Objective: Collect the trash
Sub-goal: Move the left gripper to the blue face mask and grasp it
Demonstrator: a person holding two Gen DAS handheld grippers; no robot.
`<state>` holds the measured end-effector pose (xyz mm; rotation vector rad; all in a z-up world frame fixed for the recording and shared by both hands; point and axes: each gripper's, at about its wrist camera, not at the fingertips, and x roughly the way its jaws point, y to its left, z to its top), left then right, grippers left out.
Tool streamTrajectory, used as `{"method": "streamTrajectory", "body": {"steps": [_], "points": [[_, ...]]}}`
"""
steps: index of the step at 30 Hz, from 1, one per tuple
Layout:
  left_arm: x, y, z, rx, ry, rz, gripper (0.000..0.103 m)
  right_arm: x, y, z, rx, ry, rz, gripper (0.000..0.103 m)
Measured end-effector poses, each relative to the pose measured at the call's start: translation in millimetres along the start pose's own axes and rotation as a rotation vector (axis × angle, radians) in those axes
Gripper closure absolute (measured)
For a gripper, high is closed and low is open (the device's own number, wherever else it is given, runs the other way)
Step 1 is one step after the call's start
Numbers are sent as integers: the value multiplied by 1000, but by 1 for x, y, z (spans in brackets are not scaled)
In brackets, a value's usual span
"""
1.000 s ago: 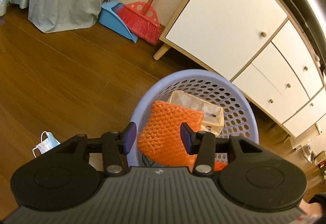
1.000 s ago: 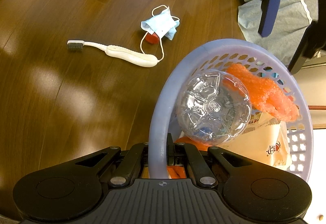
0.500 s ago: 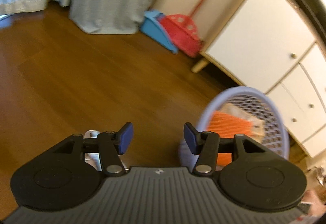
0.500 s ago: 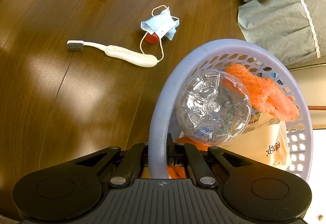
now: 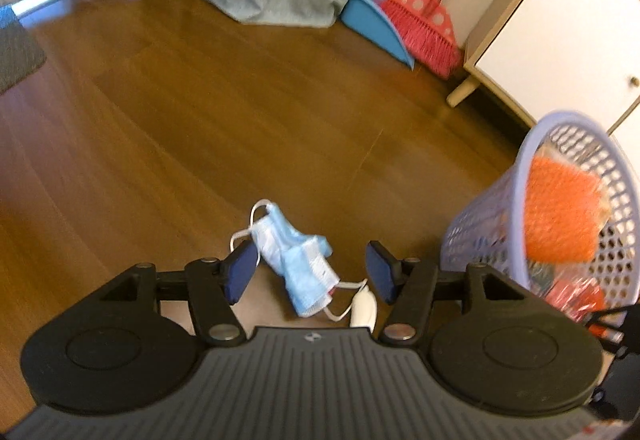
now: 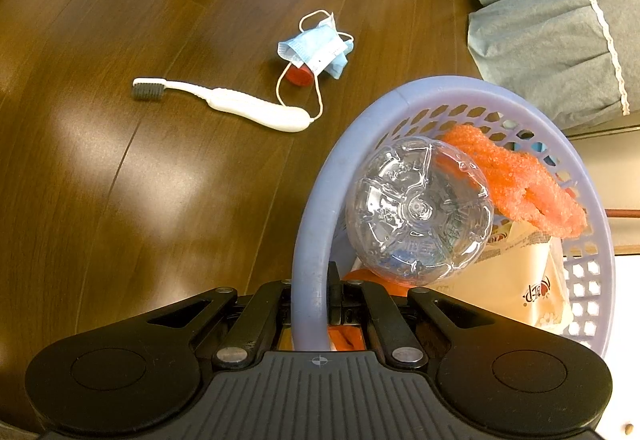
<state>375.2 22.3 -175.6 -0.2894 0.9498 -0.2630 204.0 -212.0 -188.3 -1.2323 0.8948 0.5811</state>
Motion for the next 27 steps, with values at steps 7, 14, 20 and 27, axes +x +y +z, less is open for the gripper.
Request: {"method": "streamTrajectory", "body": {"steps": [7, 14, 20, 27], "points": [[29, -1, -17, 34, 41, -8, 48, 0, 0, -1, -4, -1, -1, 103], [56, -3, -28, 65, 86, -2, 51, 0, 0, 0, -6, -5, -2, 103], [72, 3, -28, 62, 107, -2, 63, 0, -1, -1, -5, -6, 0, 103], [89, 6, -24, 71, 130, 12, 64, 0, -2, -1, -5, -4, 2, 103]]}}
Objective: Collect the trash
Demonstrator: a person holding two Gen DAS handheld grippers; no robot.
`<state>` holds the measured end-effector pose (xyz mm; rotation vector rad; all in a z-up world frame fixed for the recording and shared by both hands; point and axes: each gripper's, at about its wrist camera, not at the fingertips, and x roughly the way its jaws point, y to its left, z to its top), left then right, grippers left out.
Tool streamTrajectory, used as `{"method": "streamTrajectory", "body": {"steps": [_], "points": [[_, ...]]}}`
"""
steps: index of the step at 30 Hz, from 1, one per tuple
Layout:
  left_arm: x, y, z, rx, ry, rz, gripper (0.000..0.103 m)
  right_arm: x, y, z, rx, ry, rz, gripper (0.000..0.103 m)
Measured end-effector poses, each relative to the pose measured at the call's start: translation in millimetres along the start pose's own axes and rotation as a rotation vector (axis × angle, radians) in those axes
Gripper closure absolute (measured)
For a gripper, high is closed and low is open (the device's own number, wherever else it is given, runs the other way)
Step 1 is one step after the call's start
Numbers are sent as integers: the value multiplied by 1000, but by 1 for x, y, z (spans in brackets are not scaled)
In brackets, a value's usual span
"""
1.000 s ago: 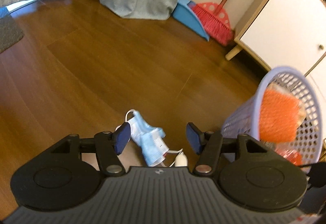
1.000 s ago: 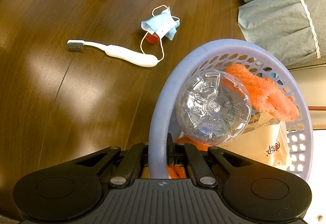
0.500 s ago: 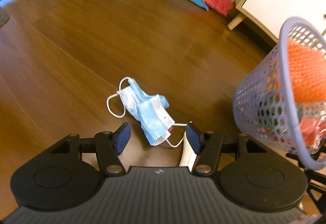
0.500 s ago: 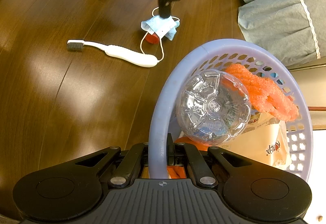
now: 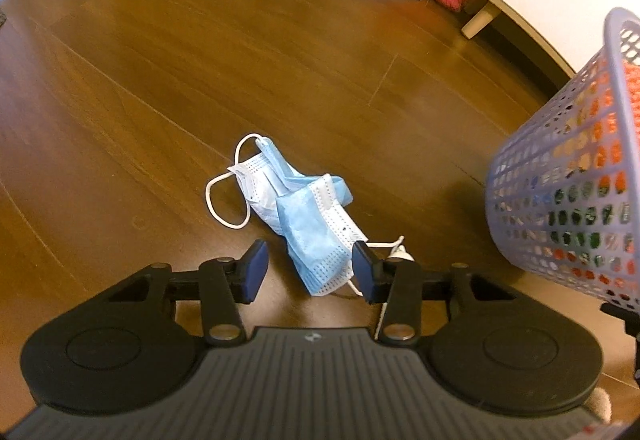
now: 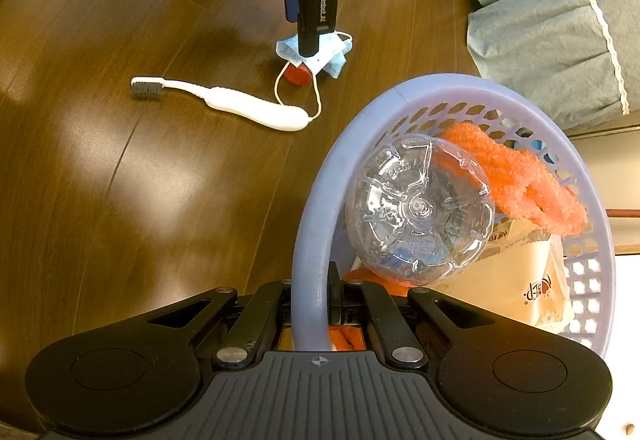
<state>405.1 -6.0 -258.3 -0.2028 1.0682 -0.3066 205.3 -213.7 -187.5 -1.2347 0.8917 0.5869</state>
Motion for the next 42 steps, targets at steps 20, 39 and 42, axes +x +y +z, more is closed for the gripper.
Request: {"method": "streamTrajectory", "body": {"steps": [20, 39, 42], "points": [[-29, 20, 4, -37, -33, -4, 103, 1, 0, -3, 1, 0, 3, 103], [-122, 2, 11, -59, -164, -104, 103, 1, -1, -3, 1, -2, 5, 103], [-130, -8, 12, -49, -177, -133, 103, 1, -1, -3, 1, -2, 5, 103]]}}
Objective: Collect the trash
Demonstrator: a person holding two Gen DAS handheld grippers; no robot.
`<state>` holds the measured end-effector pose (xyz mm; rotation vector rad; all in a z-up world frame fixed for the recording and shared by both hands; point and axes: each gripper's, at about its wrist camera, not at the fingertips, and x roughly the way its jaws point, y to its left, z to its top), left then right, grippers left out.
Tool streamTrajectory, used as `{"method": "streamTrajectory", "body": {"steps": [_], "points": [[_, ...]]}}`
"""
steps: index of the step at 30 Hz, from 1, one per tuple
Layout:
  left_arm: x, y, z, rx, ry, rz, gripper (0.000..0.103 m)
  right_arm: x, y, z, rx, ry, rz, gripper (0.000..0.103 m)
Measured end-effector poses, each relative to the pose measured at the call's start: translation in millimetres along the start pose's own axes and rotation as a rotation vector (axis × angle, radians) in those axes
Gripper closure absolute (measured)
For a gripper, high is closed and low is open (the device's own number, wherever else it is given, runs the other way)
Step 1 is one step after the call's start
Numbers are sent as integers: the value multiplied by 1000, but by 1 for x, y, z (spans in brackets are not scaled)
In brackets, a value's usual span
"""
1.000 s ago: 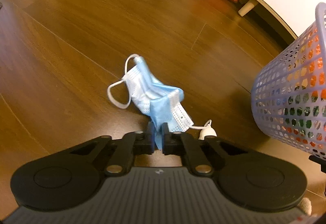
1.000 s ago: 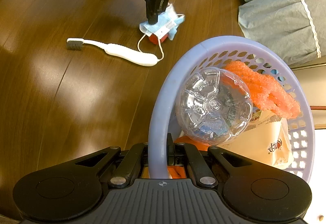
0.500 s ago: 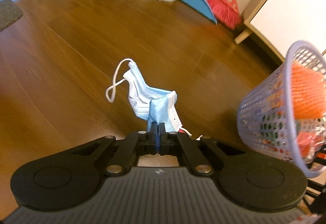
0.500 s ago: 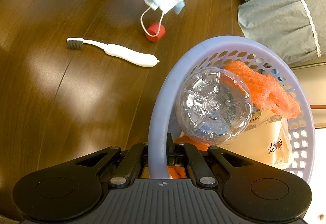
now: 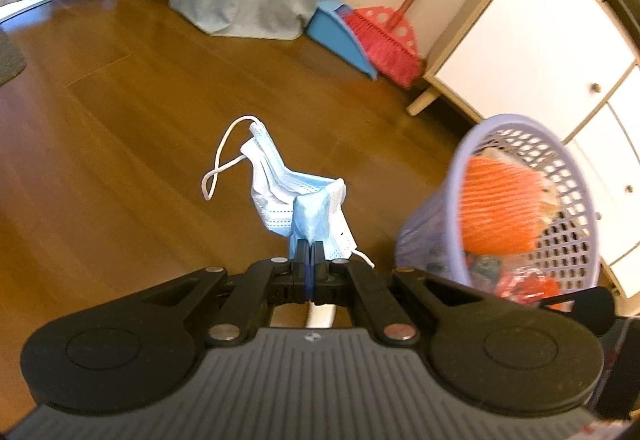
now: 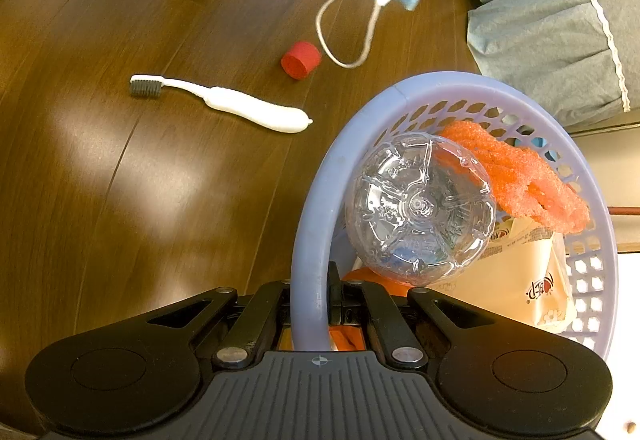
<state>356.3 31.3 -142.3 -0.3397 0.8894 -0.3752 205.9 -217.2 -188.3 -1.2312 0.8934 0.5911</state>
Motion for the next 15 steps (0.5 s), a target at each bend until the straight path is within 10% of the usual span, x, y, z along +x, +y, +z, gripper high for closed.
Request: {"method": "streamTrajectory", "body": {"steps": [15], "points": [[-17, -46, 11, 35, -28, -124, 103, 0, 0, 0, -2, -1, 0, 103]]}}
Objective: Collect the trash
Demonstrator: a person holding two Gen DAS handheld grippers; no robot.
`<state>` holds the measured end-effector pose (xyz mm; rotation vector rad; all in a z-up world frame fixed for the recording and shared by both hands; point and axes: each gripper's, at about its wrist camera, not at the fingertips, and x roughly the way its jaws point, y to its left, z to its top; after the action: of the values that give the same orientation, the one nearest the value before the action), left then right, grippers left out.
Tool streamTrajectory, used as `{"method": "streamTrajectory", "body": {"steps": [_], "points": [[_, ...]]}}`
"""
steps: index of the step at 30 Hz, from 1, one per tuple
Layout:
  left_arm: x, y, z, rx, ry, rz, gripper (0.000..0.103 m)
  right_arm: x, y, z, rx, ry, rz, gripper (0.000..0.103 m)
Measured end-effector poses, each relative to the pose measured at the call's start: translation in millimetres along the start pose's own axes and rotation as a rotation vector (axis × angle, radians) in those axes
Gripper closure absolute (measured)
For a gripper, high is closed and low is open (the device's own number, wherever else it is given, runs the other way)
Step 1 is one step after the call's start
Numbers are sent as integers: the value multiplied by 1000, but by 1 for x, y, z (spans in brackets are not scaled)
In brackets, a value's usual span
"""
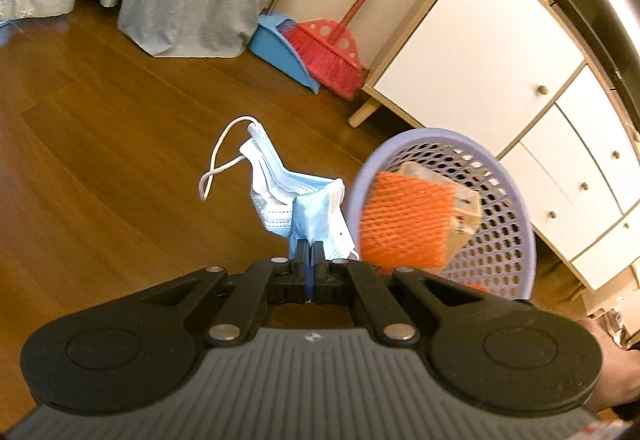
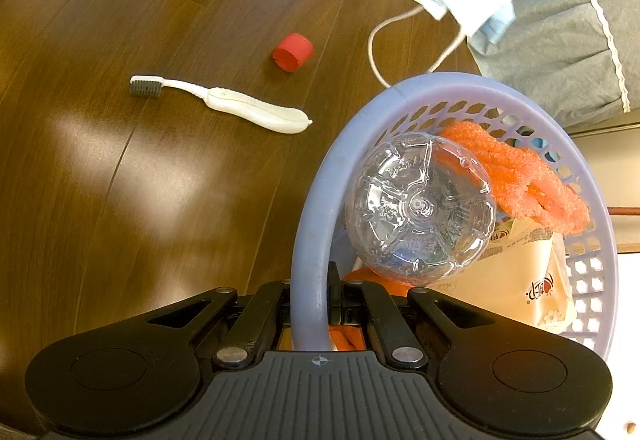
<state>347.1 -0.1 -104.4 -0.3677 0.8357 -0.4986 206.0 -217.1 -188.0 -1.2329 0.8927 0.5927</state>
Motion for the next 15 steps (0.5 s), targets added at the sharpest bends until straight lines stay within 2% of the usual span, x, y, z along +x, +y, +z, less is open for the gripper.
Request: {"method": "streamTrajectory", "body": {"steps": [15], "points": [[3, -22, 9, 27, 5, -79, 103, 0, 0, 0, -2, -1, 1, 103]]}}
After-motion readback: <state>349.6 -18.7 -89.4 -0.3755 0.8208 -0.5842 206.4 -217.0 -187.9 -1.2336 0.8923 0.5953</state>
